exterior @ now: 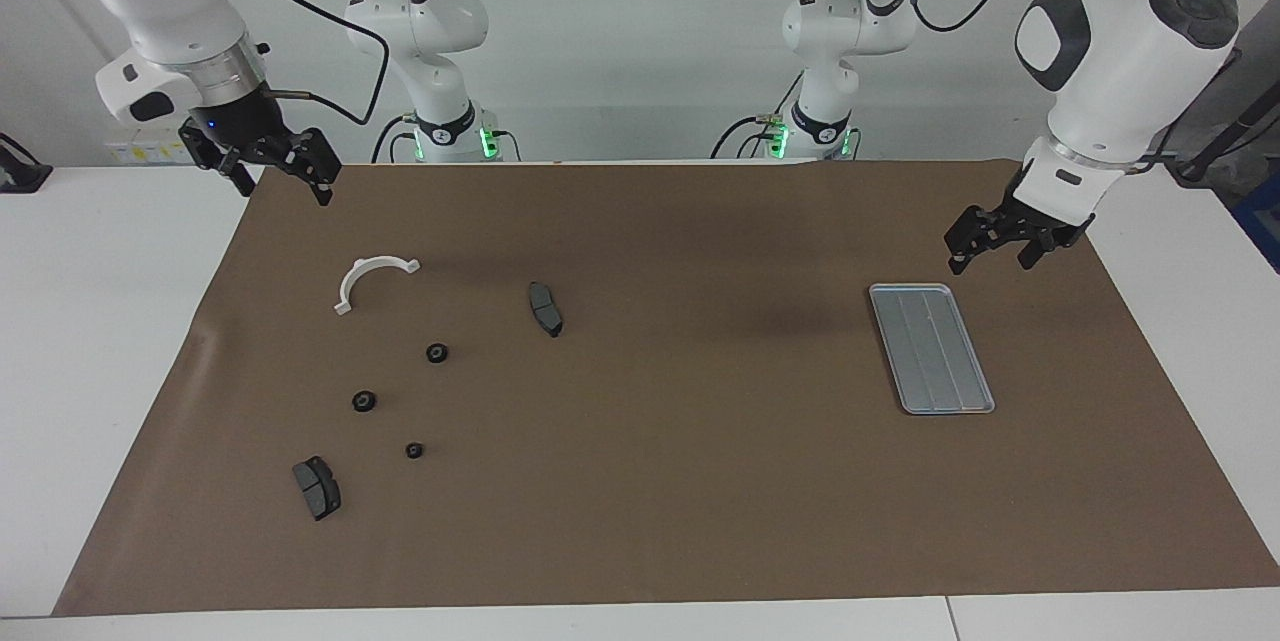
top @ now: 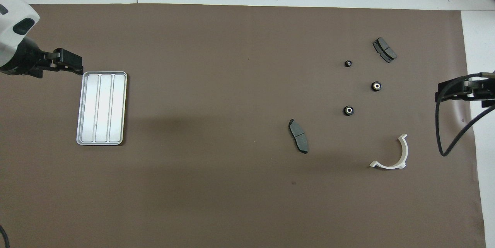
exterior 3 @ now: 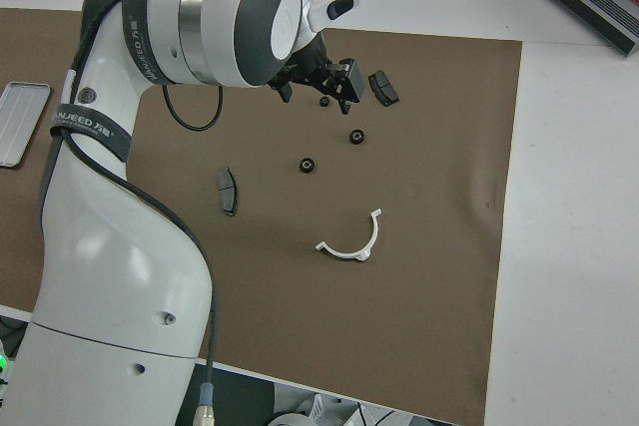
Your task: Pick bearing gear from pile to tray
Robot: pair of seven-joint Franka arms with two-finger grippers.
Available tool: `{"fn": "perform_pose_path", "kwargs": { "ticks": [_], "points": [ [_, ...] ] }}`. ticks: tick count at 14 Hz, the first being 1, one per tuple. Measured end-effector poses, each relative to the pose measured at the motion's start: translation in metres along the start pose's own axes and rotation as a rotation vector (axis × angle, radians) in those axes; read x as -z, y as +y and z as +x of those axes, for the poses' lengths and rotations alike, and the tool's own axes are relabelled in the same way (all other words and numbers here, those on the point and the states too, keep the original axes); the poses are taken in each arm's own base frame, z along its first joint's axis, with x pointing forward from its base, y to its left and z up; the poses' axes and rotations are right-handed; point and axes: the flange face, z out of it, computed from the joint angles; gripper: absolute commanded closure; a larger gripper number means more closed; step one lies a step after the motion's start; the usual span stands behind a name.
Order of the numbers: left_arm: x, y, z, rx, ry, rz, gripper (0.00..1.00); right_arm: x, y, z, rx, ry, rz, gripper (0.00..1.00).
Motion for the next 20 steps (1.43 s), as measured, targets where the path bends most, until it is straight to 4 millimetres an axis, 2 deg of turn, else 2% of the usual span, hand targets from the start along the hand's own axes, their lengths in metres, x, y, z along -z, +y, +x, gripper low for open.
{"fn": "perform_pose_path", "kwargs": {
  "ticks": [9,13,16,20],
  "points": [
    [0.001,0.0,0.0,0.0,0.001,0.0,0.0,-0.004,-0.006,-0.001,0.011,-0.01,-0.001,0.0],
    [0.001,0.0,0.0,0.0,0.001,0.0,0.0,-0.008,-0.01,0.01,0.016,0.068,0.008,0.0],
    [0.001,0.0,0.0,0.0,0.001,0.0,0.0,-0.035,-0.034,0.028,0.051,0.081,0.006,0.0],
    [0.001,0.0,0.0,-0.001,0.001,0.0,0.0,-0.1,-0.053,0.076,0.067,0.063,-0.007,0.0]
  ]
}}
